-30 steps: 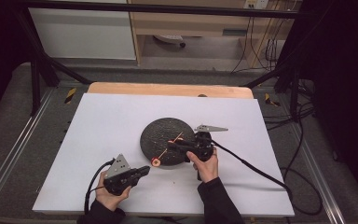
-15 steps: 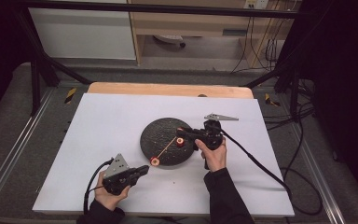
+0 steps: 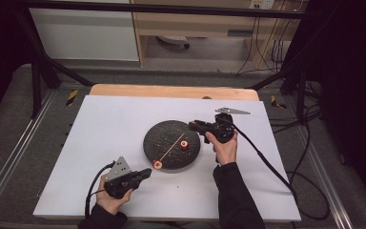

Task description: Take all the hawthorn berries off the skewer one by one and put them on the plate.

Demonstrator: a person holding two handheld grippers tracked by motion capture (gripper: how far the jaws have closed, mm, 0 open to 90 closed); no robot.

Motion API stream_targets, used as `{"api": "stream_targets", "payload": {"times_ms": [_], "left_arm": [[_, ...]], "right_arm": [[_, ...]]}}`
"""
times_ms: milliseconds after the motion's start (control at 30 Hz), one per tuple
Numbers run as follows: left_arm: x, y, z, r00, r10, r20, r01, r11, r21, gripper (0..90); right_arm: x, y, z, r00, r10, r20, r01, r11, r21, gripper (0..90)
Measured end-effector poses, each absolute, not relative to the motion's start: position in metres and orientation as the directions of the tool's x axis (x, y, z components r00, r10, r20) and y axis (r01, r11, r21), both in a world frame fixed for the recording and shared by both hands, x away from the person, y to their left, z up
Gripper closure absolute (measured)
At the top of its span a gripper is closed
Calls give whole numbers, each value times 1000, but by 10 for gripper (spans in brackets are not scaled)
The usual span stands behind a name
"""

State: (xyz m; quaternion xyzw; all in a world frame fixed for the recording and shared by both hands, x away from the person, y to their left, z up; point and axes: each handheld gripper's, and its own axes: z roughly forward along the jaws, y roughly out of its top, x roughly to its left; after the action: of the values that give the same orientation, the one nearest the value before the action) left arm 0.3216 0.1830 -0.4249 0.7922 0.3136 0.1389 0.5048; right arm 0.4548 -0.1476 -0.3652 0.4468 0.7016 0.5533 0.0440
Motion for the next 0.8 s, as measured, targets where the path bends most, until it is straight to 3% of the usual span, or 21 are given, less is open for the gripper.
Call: {"api": "stream_targets", "payload": {"times_ms": [800], "left_arm": [[323, 185, -425, 759, 643, -102, 364, -289, 885, 882]], "right_arm": [[486, -118, -435, -549, 743, 384, 659, 102, 745, 640]]}}
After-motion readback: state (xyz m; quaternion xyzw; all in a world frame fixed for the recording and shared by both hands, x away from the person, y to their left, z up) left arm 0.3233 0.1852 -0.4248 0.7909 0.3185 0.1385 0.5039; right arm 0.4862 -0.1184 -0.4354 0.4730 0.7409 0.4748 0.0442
